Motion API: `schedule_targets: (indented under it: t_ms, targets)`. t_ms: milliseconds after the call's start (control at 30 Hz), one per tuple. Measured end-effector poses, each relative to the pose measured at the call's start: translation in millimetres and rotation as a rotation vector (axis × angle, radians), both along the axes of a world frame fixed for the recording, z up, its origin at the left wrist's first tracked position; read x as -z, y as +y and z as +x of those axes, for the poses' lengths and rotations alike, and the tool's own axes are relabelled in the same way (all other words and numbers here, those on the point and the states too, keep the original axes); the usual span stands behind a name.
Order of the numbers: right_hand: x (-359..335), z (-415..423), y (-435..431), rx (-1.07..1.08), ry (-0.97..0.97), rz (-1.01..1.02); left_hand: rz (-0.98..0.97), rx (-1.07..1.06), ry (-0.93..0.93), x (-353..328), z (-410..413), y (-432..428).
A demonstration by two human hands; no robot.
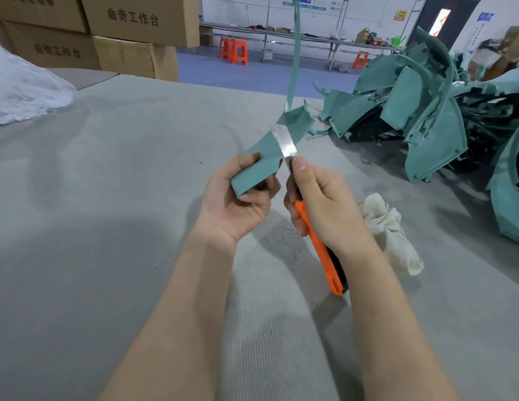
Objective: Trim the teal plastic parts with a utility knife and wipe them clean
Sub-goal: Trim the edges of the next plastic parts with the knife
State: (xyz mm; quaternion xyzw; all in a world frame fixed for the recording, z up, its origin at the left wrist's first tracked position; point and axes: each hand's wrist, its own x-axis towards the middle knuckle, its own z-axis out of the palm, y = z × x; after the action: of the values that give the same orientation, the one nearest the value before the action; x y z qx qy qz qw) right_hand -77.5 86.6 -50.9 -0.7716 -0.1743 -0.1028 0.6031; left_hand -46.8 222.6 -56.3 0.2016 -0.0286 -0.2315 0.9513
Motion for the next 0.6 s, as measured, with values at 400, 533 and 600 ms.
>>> schedule_targets:
  t_ms: [400, 533, 600]
  targets:
    - [-0.6, 0.0, -1.3, -0.149, 0.042, 0.054, -0.045, -0.004, 0.024, -0.2, 3.7, 0.3]
    - [0.5, -3.9, 4.2, -0.277, 0.11, -0.015, 0.063, -0.167, 0.025, 2.3, 6.9, -0.8]
    - [-0.1, -4.7, 6.4, -0.212, 0.112, -0.006, -0.013, -0.149, 0.066, 3.1, 6.8, 2.4]
